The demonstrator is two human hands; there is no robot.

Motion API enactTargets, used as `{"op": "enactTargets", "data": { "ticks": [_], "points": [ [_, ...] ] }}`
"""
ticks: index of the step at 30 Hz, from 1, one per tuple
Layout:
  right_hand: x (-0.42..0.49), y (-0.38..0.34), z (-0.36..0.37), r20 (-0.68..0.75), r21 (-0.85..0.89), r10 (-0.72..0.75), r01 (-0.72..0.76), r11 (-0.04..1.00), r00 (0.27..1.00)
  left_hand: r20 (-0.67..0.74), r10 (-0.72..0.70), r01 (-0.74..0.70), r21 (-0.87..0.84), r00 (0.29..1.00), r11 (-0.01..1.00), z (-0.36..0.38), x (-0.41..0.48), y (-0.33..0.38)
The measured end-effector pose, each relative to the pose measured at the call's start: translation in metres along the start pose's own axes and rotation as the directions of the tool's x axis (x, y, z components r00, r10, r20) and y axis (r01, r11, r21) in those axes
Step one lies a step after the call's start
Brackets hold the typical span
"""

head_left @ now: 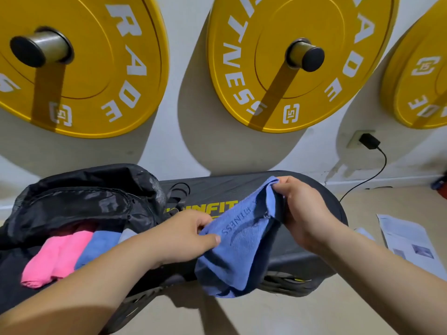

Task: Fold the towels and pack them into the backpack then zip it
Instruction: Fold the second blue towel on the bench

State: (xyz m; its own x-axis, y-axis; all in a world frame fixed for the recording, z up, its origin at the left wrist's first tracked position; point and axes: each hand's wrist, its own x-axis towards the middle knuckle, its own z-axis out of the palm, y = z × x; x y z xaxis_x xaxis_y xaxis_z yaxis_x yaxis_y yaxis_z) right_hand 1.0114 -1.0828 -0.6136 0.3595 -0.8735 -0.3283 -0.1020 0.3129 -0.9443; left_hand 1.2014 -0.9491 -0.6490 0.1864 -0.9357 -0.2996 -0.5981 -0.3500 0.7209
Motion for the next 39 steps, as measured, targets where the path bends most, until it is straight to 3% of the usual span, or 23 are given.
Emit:
{"op": "enactTargets", "data": {
  "ticks": [2,4,6,8,11,14,16,19,22,24,27,30,34,37,39],
  "points": [
    [0.006,-0.002,-0.01,-0.137,-0.181,-0.055,0.03,0.983,0.989,-0.015,-0.032,0.03,-0.079,0.999,0.996,-0.006,0.001,-0.004],
    [0.009,-0.004,-0.02,-0.175,-0.375,-0.093,0.021,0.927,0.98,-0.11,0.007,-0.023,-0.144,0.994,0.989,-0.011,-0.002,0.0],
    [0.01,0.003,-0.028,-0.163,-0.553,-0.077,-0.027,0.832,0.984,-0.246,0.053,-0.11,-0.225,0.968,0.968,-0.014,-0.006,0.009],
    [0.005,0.008,-0.028,-0.082,-0.664,-0.067,-0.004,0.748,0.994,-0.293,0.08,-0.173,-0.305,0.953,0.937,-0.013,-0.013,0.022],
    [-0.015,0.003,-0.015,0.175,-0.521,-0.12,0.195,0.831,0.977,-0.231,0.144,-0.205,-0.264,0.962,0.943,-0.002,-0.018,0.034],
    [-0.033,-0.003,0.0,0.433,-0.285,-0.14,0.282,0.916,0.89,-0.225,0.174,-0.216,-0.177,0.959,0.96,0.009,-0.017,0.044],
    [-0.037,-0.004,0.005,0.476,-0.313,-0.183,0.36,0.879,0.86,-0.282,0.153,-0.234,-0.279,0.947,0.931,0.012,-0.015,0.05],
    [-0.03,-0.001,0.007,0.414,-0.463,-0.275,0.46,0.758,0.868,-0.324,0.101,-0.237,-0.416,0.941,0.878,0.015,-0.011,0.05],
    [-0.023,0.005,0.005,0.417,-0.439,-0.332,0.507,0.742,0.846,-0.255,0.092,-0.205,-0.465,0.963,0.861,0.021,-0.008,0.047],
    [-0.021,0.005,0.005,0.347,-0.345,-0.382,0.495,0.797,0.857,-0.153,0.08,-0.143,-0.455,0.985,0.879,0.025,-0.007,0.042],
    [-0.004,0.0,-0.007,0.087,-0.334,-0.43,0.433,0.837,0.898,-0.02,0.079,-0.081,-0.316,0.997,0.945,0.023,-0.002,0.031],
    [0.021,-0.002,-0.037,-0.142,-0.394,-0.429,0.347,0.851,0.892,-0.003,0.057,-0.056,-0.298,0.998,0.953,0.009,0.003,0.022],
    [0.038,0.002,-0.08,-0.406,-0.334,-0.329,0.197,0.922,0.853,0.049,0.018,-0.008,-0.187,0.999,0.982,-0.014,0.003,0.007],
    [0.038,0.001,-0.1,-0.486,-0.338,-0.317,0.159,0.927,0.814,0.038,0.041,-0.036,-0.125,0.998,0.991,-0.014,0.0,0.002],
    [0.032,-0.003,-0.096,-0.413,-0.401,-0.375,0.204,0.893,0.83,-0.076,0.12,-0.13,-0.147,0.99,0.98,-0.009,0.0,0.006]
  ]
}}
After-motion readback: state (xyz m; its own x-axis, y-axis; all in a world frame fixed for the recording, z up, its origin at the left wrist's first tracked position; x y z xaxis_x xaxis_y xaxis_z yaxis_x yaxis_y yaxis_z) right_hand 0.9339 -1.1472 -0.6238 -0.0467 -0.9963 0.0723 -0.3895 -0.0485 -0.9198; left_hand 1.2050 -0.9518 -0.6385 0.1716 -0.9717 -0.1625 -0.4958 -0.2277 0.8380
